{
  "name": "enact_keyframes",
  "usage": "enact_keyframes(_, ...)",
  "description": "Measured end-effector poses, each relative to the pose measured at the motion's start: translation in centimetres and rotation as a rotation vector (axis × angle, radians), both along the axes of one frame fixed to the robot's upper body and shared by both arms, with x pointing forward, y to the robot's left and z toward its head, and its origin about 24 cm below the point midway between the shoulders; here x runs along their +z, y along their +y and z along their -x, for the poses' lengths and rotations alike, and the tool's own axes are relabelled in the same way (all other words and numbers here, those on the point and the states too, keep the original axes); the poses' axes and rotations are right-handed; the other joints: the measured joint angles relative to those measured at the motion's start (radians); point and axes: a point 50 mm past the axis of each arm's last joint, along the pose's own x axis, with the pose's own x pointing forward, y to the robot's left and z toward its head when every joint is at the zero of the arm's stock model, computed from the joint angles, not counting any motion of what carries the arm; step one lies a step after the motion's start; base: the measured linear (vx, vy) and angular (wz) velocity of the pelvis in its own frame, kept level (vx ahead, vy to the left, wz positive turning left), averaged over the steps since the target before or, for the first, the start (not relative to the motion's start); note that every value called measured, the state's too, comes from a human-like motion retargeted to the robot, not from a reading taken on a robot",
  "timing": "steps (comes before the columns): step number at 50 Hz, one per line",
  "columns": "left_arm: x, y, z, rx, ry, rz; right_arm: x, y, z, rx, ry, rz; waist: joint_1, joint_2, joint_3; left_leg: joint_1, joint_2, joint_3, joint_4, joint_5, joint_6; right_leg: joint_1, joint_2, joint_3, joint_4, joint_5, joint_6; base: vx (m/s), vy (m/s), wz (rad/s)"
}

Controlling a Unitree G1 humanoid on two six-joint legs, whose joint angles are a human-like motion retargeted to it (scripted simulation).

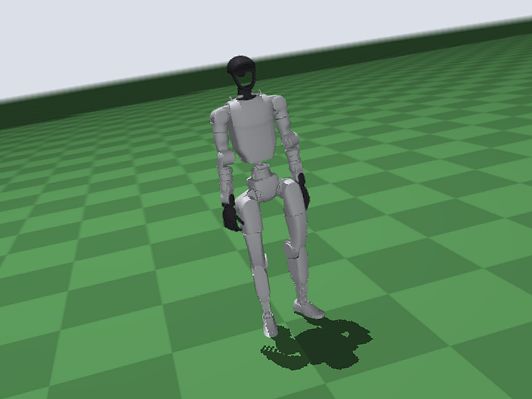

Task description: Upper body actions

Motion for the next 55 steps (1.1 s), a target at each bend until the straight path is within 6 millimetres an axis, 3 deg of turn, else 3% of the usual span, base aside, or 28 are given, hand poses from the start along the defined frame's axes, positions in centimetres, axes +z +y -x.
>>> enact_keyframes(4,1.2,-0.9,-10.3,-0.16,-0.315,0.023,1.1,-3.1,8.6,-0.184,0.263,0.196,0.009,-0.005,0.007,-0.007,-0.007,-0.019,0.002,0.006,0.004,0.016,-0.003,-0.035,-0.009,-0.001,0.003,0.01,-0.01,0.26)
enact_keyframes(8,3.9,-2.1,-17.6,-0.28,-0.612,0.026,2.4,-4.2,13.5,-0.28,0.331,0.3,0.005,-0.004,0.009,-0.011,-0.01,-0.026,0.008,0.006,0.005,0.028,-0.006,-0.055,-0.014,-0.002,0.005,0.01,0.0,0.04)
enact_keyframes(11,5.8,-3.0,-20.5,-0.309,-0.773,0.015,3.2,-4.8,15.6,-0.309,0.362,0.353,0.002,-0.001,0.003,-0.013,-0.01,-0.024,0.01,0.005,0.005,0.029,-0.009,-0.064,-0.014,-0.002,0.008,0.0,0.0,0.0)
enact_keyframes(14,6.8,-3.7,-21.8,-0.296,-0.865,0.007,3.6,-5.3,16.3,-0.328,0.39,0.399,0.003,0.007,0.001,-0.011,-0.011,-0.02,0.009,0.002,0.007,0.027,-0.011,-0.066,-0.013,-0.001,0.01,-0.01,0.06,-0.07)
enact_keyframes(17,6.0,-3.9,-20.6,-0.288,-0.83,0.031,3.0,-5.0,14.8,-0.323,0.357,0.383,0.006,0.016,0.002,-0.008,-0.012,-0.017,0.008,0.001,0.008,0.026,-0.012,-0.06,-0.011,0.0,0.012,-0.02,0.05,-0.06)
enact_keyframes(20,4.1,-3.3,-17.4,-0.285,-0.703,0.041,1.8,-4.1,11.2,-0.265,0.267,0.298,0.011,0.021,0.001,-0.007,-0.013,-0.012,0.007,-0.001,0.009,0.022,-0.013,-0.056,-0.009,0.002,0.012,0.0,0.0,0.0)
enact_keyframes(23,1.9,-2.0,-12.4,-0.252,-0.493,0.019,0.6,-2.5,5.9,-0.145,0.158,0.168,-0.002,0.026,0.0,-0.007,-0.014,-0.012,0.005,-0.001,0.011,0.017,-0.012,-0.048,-0.008,0.003,0.011,0.0,0.0,0.0)
enact_keyframes(27,0.0,-0.7,-3.1,-0.135,-0.126,-0.022,0.0,1.1,-2.3,0.034,-0.036,-0.049,-0.022,0.03,-0.001,-0.002,-0.015,-0.014,-0.001,-0.001,0.012,0.01,-0.012,-0.028,-0.004,0.004,0.011,0.0,0.0,0.0)
enact_keyframes(30,0.2,-0.5,4.5,0.022,0.1,-0.044,0.9,4.7,-8.9,0.165,-0.239,-0.219,-0.037,0.033,0.004,0.005,-0.012,-0.002,-0.004,-0.004,0.011,0.001,-0.008,-0.01,0.001,0.006,0.007,0.01,-0.01,-0.17)
enact_keyframes(33,1.1,-0.8,10.6,0.133,0.233,-0.023,2.6,7.9,-13.6,0.261,-0.4,-0.355,-0.046,0.037,0.011,0.016,-0.006,0.02,-0.009,-0.009,0.008,-0.01,-0.006,0.021,0.009,0.008,0.006,0.02,0.01,-0.38)
enact_keyframes(37,3.0,-1.4,16.6,0.204,0.375,-0.002,5.0,10.9,-17.2,0.34,-0.542,-0.481,-0.051,0.04,0.011,0.024,0.001,0.045,-0.012,-0.015,0.005,-0.022,-0.002,0.046,0.014,0.012,0.003,0.02,0.02,-0.31)
enact_keyframes(40,4.0,-1.6,18.9,0.233,0.451,0.001,5.7,11.6,-18.2,0.377,-0.593,-0.506,-0.053,0.039,0.01,0.025,0.003,0.047,-0.011,-0.016,0.005,-0.023,-0.001,0.049,0.013,0.013,0.003,0.0,0.0,0.0)
enact_keyframes(43,4.0,-1.6,19.0,0.246,0.467,0.009,5.5,11.1,-17.8,0.406,-0.6,-0.472,-0.053,0.031,0.009,0.023,0.001,0.04,-0.011,-0.014,0.005,-0.021,-0.002,0.044,0.013,0.011,0.003,0.0,0.0,0.0)
enact_keyframes(47,2.5,-1.0,15.3,0.198,0.369,0.008,3.2,8.7,-14.4,0.351,-0.48,-0.371,-0.047,0.023,0.005,0.017,-0.002,0.026,-0.009,-0.011,0.006,-0.014,-0.004,0.026,0.009,0.009,0.004,0.0,-0.01,0.16)
enact_keyframes(52,0.4,-0.5,6.8,0.059,0.17,0.015,0.7,4.2,-7.6,0.169,-0.181,-0.237,-0.033,0.01,0.008,0.013,-0.011,0.002,-0.004,-0.005,0.009,0.004,-0.008,0.0,0.003,0.006,0.006,0.0,0.0,0.26)
enact_keyframes(55,-0.1,-0.7,-0.6,-0.055,-0.027,0.037,0.1,1.2,-2.6,0.031,-0.048,-0.076,-0.022,0.003,0.009,0.01,-0.017,-0.009,-0.001,-0.003,0.012,0.014,-0.011,-0.017,-0.001,0.005,0.007,0.01,0.0,0.14)
